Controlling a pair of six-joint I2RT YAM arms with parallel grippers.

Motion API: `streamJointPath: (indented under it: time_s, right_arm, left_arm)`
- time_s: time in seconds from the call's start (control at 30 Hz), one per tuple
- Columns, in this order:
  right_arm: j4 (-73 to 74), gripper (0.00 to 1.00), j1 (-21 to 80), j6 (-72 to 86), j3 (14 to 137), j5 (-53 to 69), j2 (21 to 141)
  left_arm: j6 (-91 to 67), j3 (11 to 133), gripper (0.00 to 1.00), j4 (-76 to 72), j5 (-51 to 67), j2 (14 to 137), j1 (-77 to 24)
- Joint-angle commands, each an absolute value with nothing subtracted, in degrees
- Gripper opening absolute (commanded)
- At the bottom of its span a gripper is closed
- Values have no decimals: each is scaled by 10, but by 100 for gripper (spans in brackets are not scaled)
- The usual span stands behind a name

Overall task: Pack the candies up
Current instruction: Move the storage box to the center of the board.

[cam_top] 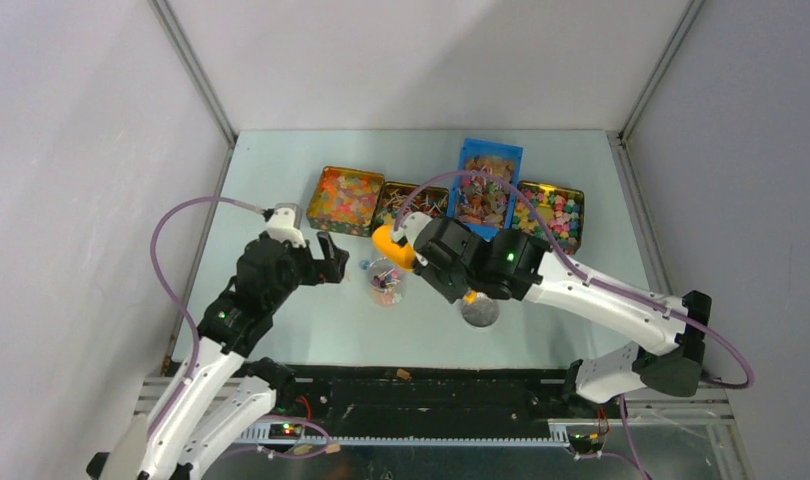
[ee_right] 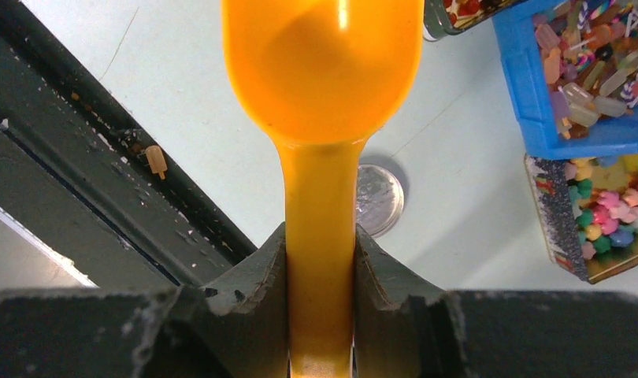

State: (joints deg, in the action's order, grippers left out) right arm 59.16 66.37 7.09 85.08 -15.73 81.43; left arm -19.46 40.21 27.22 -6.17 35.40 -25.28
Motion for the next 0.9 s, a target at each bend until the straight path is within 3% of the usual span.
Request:
streamJointPath:
  time_s: [0.0, 0.6, 0.87]
  right_arm:
    - [569, 0, 615, 80, 857, -107, 818]
    - [594, 0, 419, 115, 779, -45, 778]
    - [587, 0, 352, 107, 763, -28, 754]
  left_arm:
    - [-184, 433, 100, 266, -42, 389, -254]
    - [-157, 464, 100, 283, 33, 511, -220]
    - [-154, 450, 100, 276, 109, 516, -124]
